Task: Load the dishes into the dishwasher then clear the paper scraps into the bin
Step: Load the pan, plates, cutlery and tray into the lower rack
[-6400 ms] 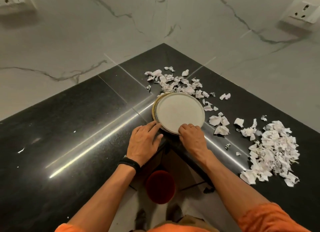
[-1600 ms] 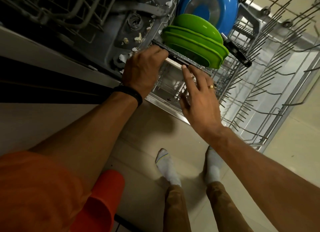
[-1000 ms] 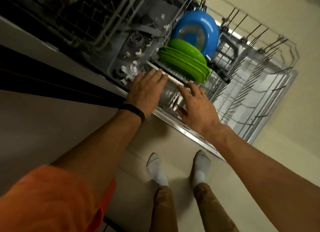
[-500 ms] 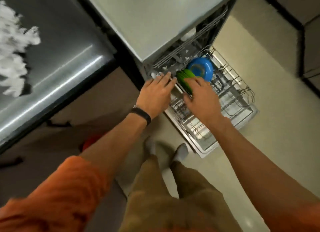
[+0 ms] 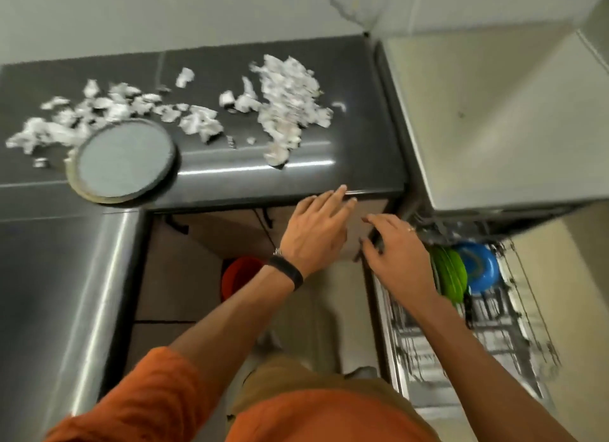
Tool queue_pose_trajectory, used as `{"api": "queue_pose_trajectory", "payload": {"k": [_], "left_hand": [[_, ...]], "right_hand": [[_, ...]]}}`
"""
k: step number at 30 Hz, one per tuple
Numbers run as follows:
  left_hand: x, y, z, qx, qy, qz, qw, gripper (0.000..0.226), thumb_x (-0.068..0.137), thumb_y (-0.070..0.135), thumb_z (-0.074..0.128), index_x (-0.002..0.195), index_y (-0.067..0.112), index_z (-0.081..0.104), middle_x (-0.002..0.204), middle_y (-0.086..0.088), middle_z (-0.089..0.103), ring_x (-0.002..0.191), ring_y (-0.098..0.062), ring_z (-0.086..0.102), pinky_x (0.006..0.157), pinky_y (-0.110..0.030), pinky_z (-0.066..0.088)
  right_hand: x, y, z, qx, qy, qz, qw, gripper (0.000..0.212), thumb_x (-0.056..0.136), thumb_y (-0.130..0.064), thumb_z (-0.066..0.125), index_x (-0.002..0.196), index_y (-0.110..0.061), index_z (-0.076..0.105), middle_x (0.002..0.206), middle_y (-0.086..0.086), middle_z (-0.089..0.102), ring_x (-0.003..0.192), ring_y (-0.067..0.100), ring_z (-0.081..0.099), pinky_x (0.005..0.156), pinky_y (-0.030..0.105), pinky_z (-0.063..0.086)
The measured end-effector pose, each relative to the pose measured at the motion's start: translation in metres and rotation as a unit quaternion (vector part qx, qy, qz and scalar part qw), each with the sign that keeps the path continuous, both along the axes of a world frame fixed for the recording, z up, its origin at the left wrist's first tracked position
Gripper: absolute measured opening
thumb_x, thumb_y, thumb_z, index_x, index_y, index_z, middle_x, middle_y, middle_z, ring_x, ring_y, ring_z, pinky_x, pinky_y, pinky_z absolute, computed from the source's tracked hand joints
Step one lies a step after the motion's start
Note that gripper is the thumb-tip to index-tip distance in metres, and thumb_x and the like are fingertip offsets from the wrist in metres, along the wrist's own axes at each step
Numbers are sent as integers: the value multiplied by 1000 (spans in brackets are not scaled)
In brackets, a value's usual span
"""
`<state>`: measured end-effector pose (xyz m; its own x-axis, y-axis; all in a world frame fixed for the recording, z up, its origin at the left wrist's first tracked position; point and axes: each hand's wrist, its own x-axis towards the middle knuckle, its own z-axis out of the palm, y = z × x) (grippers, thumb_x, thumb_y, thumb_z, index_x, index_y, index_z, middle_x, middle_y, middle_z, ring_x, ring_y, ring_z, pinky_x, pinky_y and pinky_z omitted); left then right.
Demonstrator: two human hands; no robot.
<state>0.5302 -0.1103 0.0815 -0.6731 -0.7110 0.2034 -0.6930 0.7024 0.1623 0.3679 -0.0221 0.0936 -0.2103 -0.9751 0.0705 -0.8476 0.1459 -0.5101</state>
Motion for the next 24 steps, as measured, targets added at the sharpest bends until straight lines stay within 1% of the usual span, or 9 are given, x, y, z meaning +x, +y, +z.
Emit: {"api": "queue_pose_trajectory", "payload": {"k": [3, 7, 10, 13, 16, 19, 22, 24], "left_hand": [[67, -22, 2, -1, 24, 59, 998, 49, 95, 28, 61, 143, 19, 54, 156, -10, 44, 137, -26, 49, 110, -47, 41], [166, -49, 5, -15, 27, 145, 989, 46, 93, 31, 58, 138, 19, 58, 152, -9, 49, 129, -26, 55, 106, -45, 44], [239, -64, 5, -20, 25, 214, 976, 47, 92, 34, 59, 137, 19, 59, 150, -10, 52, 125, -27, 58, 103, -45, 45], [293, -72, 7, -28, 29, 274, 961, 48, 92, 35, 60, 137, 20, 60, 148, -10, 53, 125, -28, 57, 103, -45, 44], [329, -74, 4, -21, 38, 335, 941, 48, 90, 35, 65, 136, 20, 61, 147, -8, 54, 126, -27, 57, 103, -45, 44], [351, -72, 0, -3, 54, 383, 922, 50, 88, 33, 69, 135, 19, 61, 148, -10, 54, 128, -29, 57, 104, -46, 45], [365, -71, -4, 20, 55, 421, 905, 53, 90, 37, 62, 140, 22, 56, 151, -11, 50, 133, -28, 53, 108, -45, 40], [372, -71, -6, 31, 58, 442, 894, 53, 92, 38, 59, 143, 24, 53, 153, -9, 48, 135, -26, 50, 110, -44, 36]], "right_hand": [[50, -40, 4, -26, 5, 42, 999, 38, 92, -23, 70, 129, -16, 66, 128, 5, 66, 117, 25, 60, 101, 38, 47], [133, -93, 3, -35, 14, 116, 993, 38, 90, -25, 71, 127, -20, 66, 124, -1, 67, 114, 23, 61, 97, 35, 49], [200, -130, 9, -42, 16, 172, 984, 39, 90, -27, 70, 129, -22, 66, 124, -5, 67, 115, 18, 59, 98, 33, 47], [252, -159, 15, -37, 32, 226, 973, 40, 91, -30, 70, 131, -23, 65, 125, -6, 66, 117, 17, 58, 96, 32, 48], [294, -187, 16, -37, 57, 278, 958, 39, 91, -28, 71, 130, -22, 67, 121, -4, 67, 115, 19, 60, 93, 33, 50], [331, -216, 14, -27, 88, 339, 936, 36, 94, -30, 68, 129, -22, 68, 119, -1, 67, 111, 23, 62, 90, 37, 51], [371, -243, 9, -7, 97, 395, 914, 33, 96, -34, 65, 127, -21, 69, 115, 1, 67, 107, 25, 63, 85, 41, 53], [394, -257, 3, -5, 127, 423, 897, 33, 97, -33, 64, 126, -18, 66, 115, 4, 66, 106, 28, 62, 84, 44, 53]]}}
